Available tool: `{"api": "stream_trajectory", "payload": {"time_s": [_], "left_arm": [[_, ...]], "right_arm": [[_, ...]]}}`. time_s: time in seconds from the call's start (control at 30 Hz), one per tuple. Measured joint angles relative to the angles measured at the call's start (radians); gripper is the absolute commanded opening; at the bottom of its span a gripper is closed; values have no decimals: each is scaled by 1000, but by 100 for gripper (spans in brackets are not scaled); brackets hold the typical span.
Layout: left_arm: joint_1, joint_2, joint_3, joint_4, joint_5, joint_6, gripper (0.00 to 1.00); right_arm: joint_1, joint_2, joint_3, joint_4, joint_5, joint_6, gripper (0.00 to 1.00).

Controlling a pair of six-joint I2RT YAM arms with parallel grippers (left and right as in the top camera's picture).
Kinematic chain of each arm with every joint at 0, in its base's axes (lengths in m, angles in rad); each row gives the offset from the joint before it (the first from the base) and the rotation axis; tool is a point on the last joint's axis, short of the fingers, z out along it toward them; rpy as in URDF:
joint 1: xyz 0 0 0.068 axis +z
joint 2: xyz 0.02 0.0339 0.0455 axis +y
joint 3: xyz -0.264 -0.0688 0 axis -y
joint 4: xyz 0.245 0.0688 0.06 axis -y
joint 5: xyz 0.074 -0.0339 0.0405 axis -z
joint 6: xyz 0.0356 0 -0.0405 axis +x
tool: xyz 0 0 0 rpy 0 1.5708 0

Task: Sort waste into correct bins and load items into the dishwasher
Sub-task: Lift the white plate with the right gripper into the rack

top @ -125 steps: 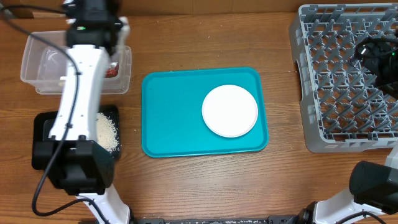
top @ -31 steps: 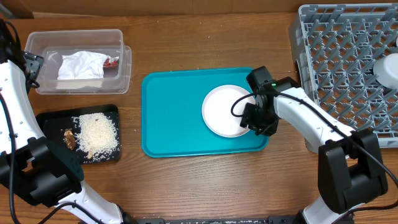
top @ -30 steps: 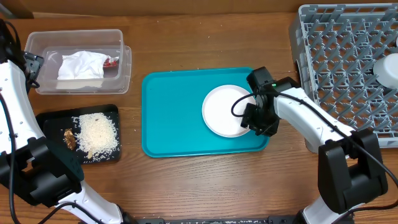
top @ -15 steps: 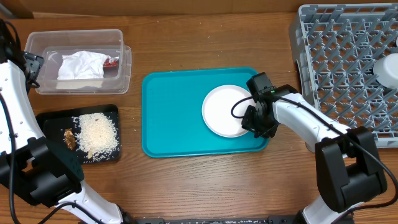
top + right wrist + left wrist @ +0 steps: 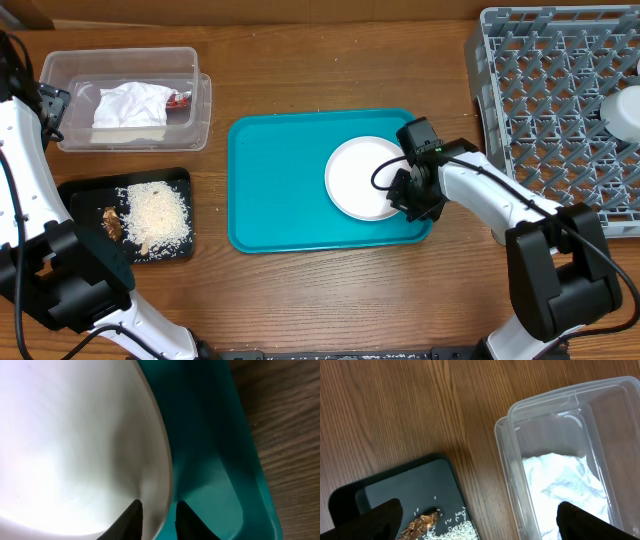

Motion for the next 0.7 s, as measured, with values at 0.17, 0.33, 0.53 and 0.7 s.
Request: {"api": "stream_trajectory", "payload": {"time_s": [0.17, 0.33, 0.53, 0.7], "left_arm": [[0, 0, 0, 0, 0, 0, 100], [0, 0, 0, 0, 0, 0, 100], [0, 0, 0, 0, 0, 0, 100], [0, 0, 0, 0, 0, 0, 100]], "right_arm": [[0, 0, -6, 8, -6, 9, 4], [-1, 0, 11, -40, -30, 6, 4], [-59, 3, 223, -238, -28, -50, 4], [-195, 5, 519, -409, 52, -108, 4]]}}
